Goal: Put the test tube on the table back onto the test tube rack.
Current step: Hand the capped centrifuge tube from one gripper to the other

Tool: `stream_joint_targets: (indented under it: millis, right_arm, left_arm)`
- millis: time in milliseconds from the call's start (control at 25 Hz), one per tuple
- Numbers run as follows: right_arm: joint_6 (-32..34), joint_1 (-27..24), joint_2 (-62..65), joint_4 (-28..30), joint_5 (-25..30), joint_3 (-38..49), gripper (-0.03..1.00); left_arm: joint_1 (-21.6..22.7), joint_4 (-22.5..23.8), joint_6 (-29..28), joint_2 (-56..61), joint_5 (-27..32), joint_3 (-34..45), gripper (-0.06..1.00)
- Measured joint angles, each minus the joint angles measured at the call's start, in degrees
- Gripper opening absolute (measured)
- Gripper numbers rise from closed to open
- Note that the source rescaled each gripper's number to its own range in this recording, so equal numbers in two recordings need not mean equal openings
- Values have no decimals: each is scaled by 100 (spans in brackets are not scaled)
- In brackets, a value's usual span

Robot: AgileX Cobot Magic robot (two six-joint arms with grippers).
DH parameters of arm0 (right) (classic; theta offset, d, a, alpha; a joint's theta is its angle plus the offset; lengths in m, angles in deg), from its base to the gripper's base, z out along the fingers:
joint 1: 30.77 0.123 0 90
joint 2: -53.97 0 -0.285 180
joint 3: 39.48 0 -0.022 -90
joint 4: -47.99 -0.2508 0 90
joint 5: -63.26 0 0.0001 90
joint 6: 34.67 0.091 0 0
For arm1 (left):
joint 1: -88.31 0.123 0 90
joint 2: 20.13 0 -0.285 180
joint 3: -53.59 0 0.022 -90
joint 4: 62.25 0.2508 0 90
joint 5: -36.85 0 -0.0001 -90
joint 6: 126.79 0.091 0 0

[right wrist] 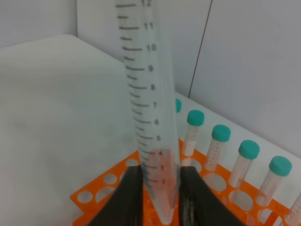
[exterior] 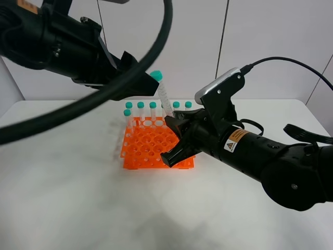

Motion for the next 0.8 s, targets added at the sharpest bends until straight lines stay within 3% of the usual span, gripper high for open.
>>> stream_joint_targets:
  millis: [800]
  right_arm:
    - [0,0,0,-6,-5,0,0]
  left_arm:
    - [0,-212,20,-833,-560,-188,86]
